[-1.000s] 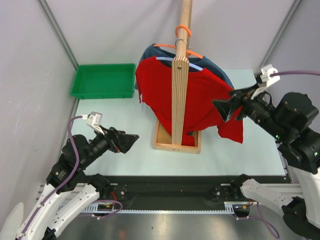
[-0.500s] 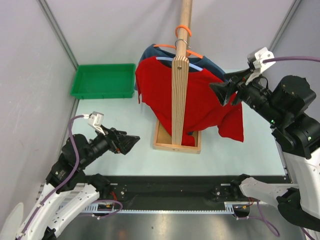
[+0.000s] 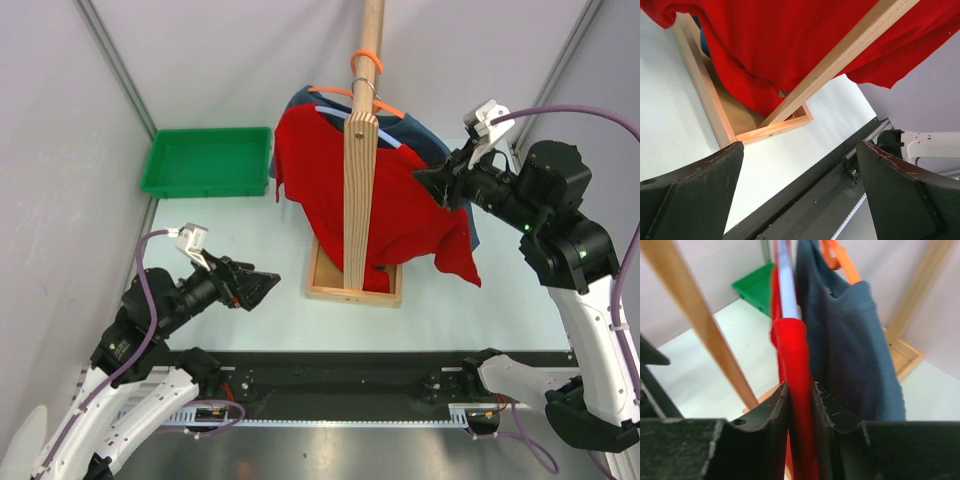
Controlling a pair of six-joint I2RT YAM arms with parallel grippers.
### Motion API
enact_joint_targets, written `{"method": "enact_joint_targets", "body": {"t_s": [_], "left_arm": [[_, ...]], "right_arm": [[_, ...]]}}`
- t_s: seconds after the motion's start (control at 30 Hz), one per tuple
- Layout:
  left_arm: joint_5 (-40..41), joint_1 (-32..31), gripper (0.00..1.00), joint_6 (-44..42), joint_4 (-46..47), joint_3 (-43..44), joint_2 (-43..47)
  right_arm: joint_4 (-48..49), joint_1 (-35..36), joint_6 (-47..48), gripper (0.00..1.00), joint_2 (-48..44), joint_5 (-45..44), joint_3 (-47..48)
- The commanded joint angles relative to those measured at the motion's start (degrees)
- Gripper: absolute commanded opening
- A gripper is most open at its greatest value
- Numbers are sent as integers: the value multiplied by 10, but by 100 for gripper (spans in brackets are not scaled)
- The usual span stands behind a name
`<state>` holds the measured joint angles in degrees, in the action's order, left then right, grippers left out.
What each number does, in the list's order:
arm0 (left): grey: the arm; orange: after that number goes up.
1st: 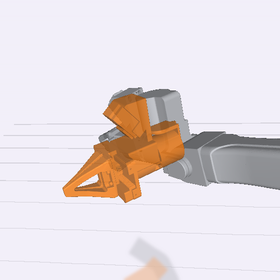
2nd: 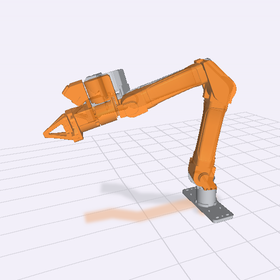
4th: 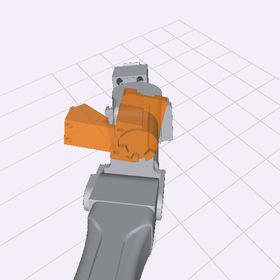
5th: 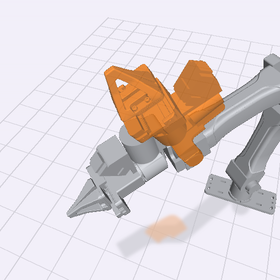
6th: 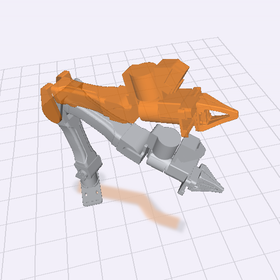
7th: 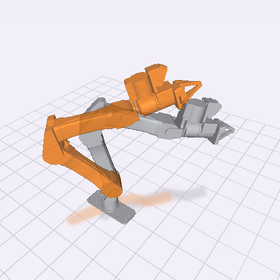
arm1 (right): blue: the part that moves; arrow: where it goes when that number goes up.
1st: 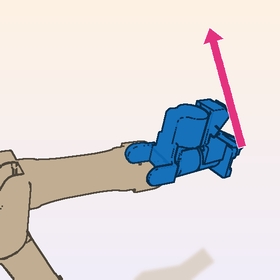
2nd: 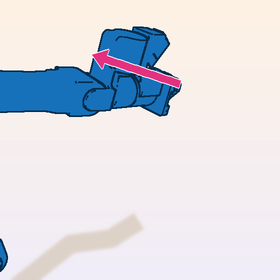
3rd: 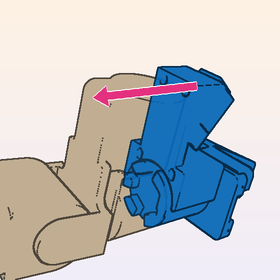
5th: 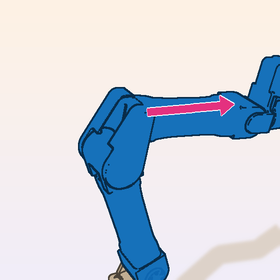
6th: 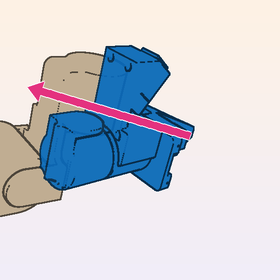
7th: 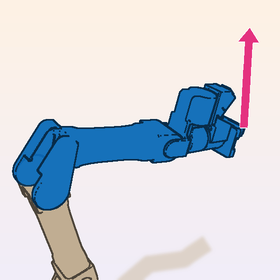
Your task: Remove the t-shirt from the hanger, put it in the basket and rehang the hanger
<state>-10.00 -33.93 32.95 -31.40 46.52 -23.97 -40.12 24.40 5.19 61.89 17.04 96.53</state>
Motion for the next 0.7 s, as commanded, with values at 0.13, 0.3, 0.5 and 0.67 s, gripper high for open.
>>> {"method": "enact_joint_targets", "body": {"t_s": [0.13, 0.3, 0.5, 0.67], "left_arm": [[-27, 4, 100, 3, 10, 22, -12], [-32, 4, 100, 4, 7, 28, -11], [-27, 4, 100, -2, -4, 44, -9], [-17, 4, 100, -11, -19, 56, -6]], "right_arm": [[41, -5, 10, 31, -13, 67, -34], [69, -10, 18, 16, -1, 68, -35], [104, -32, 25, 0, 25, 117, -8], [126, -37, 31, 0, 54, 177, 30]]}}
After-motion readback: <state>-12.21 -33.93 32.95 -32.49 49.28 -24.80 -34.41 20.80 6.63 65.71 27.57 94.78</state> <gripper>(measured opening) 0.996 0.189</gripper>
